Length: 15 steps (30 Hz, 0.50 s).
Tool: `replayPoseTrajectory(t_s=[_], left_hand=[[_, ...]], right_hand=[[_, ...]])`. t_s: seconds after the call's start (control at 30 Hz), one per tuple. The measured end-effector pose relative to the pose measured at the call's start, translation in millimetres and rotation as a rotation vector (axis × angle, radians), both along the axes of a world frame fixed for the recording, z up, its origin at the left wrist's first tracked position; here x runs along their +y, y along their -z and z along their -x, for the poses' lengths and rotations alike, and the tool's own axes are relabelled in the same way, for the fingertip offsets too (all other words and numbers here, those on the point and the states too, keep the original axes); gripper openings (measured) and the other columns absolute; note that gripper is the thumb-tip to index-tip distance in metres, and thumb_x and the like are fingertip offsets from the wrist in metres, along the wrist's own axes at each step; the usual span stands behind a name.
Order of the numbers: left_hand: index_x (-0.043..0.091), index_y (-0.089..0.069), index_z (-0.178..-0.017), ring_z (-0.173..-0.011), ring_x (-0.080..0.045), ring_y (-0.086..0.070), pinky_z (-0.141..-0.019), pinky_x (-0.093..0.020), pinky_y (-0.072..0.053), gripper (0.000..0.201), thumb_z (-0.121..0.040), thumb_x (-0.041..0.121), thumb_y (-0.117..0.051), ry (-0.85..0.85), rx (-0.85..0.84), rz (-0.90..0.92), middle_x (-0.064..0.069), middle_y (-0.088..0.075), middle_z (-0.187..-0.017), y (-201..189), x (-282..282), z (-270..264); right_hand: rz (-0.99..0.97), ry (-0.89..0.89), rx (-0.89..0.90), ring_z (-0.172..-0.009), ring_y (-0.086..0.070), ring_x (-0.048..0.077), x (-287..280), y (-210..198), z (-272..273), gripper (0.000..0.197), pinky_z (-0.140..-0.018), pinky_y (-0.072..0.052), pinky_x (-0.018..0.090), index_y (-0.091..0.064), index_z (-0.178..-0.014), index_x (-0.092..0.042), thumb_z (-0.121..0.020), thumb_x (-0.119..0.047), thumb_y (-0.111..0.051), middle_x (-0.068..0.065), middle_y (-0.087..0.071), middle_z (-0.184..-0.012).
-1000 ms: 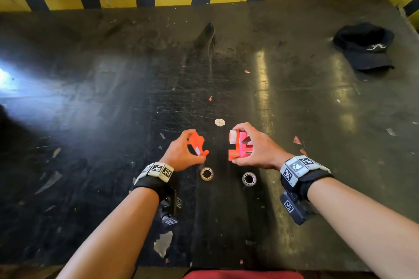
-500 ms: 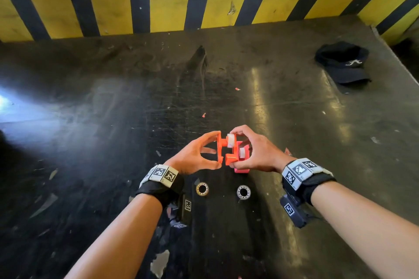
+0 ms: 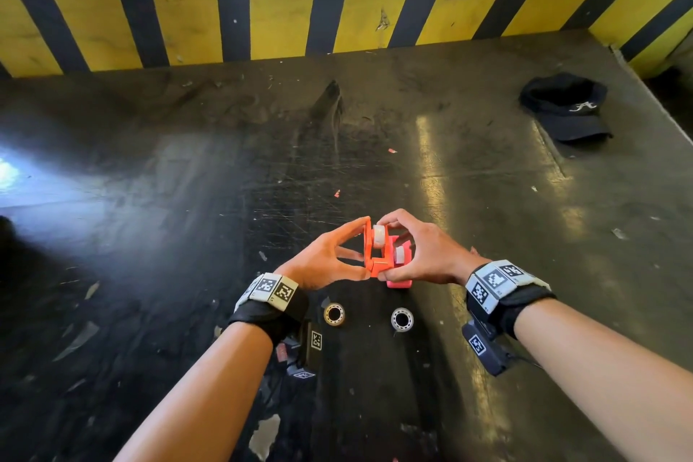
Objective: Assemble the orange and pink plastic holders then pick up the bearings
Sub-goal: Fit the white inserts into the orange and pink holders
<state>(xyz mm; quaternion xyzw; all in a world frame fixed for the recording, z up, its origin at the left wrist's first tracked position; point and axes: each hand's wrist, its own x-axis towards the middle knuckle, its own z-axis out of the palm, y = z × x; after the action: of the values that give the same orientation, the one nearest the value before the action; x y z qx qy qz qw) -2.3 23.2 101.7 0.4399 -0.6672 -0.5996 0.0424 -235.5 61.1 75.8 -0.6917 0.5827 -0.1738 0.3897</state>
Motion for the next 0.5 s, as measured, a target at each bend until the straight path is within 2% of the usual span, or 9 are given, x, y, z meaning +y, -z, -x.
replayPoseTrajectory(t_s=[0.23,0.37,0.43,0.5], left_hand=[[0.030,-0.023,-0.163,-0.116,-0.017,-0.072,-0.106,-0.041,-0.054,0.099,-0.086,0.004,-0.079,0.002,0.006,-0.048,0.005,-0.040,-0.162,-5.6,1.2,-1.1],[0.026,-0.023,-0.164,-0.113,-0.017,-0.073,-0.110,-0.045,-0.052,0.102,-0.083,0.002,-0.081,-0.016,0.015,-0.059,0.004,-0.046,-0.157,-8.6,1.1,-0.9],[0.030,-0.023,-0.163,-0.112,-0.019,-0.074,-0.107,-0.045,-0.054,0.105,-0.081,0.004,-0.084,-0.040,0.050,-0.054,0.006,-0.044,-0.156,-9.0,1.9,-0.4],[0.034,-0.030,-0.159,-0.106,-0.022,-0.077,-0.100,-0.043,-0.059,0.099,-0.081,0.010,-0.086,-0.094,0.100,-0.008,0.003,-0.044,-0.154,-8.8,2.8,0.6]], right_hand=[[0.036,-0.002,-0.010,-0.115,-0.064,0.015,3.3,-2.0,-0.8,0.084,-0.100,-0.055,0.040,-0.047,-0.128,-0.038,-0.060,-0.051,-0.094,-0.008,-0.064,-0.125],[0.042,0.008,-0.034,-0.113,-0.065,0.011,5.3,-2.9,-0.6,0.083,-0.098,-0.055,0.035,-0.049,-0.129,-0.039,-0.061,-0.047,-0.095,-0.012,-0.065,-0.123],[0.049,0.014,-0.045,-0.111,-0.066,0.009,5.0,-4.2,-0.3,0.084,-0.097,-0.055,0.032,-0.050,-0.132,-0.039,-0.061,-0.046,-0.096,-0.014,-0.065,-0.123],[0.056,0.024,-0.054,-0.108,-0.067,0.007,4.4,-5.1,0.1,0.084,-0.095,-0.055,0.030,-0.052,-0.132,-0.039,-0.061,-0.045,-0.097,-0.014,-0.067,-0.122]])
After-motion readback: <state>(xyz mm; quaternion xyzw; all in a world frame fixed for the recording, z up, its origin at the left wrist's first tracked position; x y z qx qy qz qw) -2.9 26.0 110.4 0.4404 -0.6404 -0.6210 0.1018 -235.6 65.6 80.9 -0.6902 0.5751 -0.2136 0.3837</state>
